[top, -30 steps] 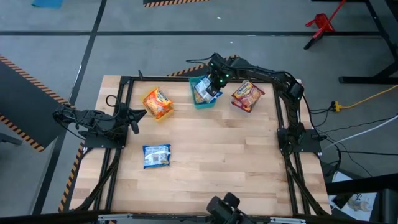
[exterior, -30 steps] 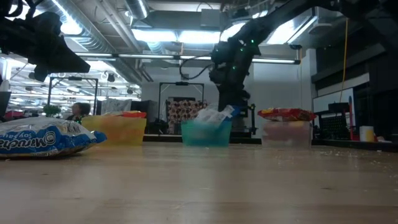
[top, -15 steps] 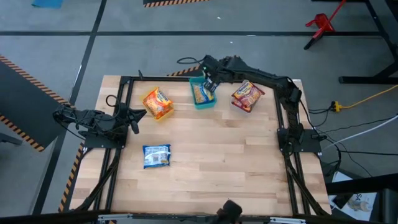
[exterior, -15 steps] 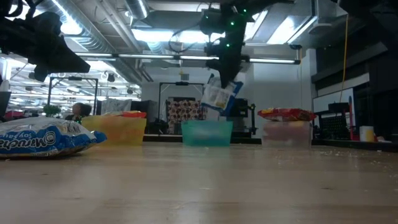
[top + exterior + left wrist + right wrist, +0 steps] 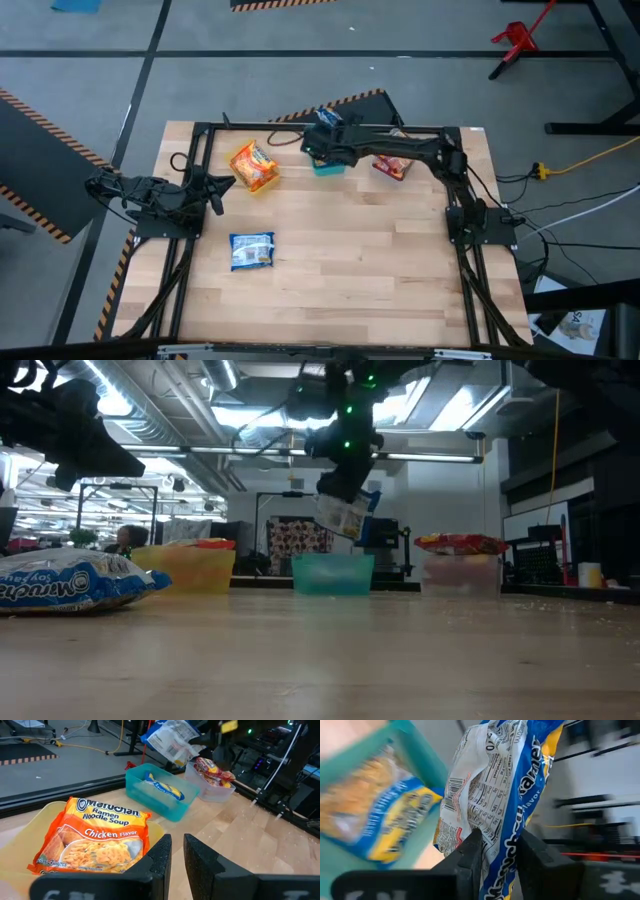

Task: Sort Maruchan noodles
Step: Put the right blue noodle pack into the green bin

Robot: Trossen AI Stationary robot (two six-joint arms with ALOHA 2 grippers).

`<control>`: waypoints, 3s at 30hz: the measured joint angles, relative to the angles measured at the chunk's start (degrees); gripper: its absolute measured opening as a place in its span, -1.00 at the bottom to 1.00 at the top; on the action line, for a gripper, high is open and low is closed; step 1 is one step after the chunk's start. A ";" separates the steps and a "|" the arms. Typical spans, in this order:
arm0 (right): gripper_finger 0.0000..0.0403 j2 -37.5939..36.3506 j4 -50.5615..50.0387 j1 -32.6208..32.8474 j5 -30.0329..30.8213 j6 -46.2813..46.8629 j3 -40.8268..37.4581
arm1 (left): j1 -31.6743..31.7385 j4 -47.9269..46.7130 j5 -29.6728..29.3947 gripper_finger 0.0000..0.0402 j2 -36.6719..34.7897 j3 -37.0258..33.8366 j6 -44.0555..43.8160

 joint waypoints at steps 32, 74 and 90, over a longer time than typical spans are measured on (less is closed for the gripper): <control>-0.31 7.85 1.98 2.86 -13.49 -18.17 -0.02 | -0.01 -0.03 1.53 -0.78 0.01 0.00 -0.02; 0.07 12.61 10.21 -7.73 -23.76 -30.35 7.60 | 0.00 -0.26 1.52 -0.78 0.01 0.01 -0.02; 0.07 9.58 5.89 -9.22 -22.06 -26.54 10.80 | -0.01 -0.25 0.46 -0.78 0.01 0.00 0.00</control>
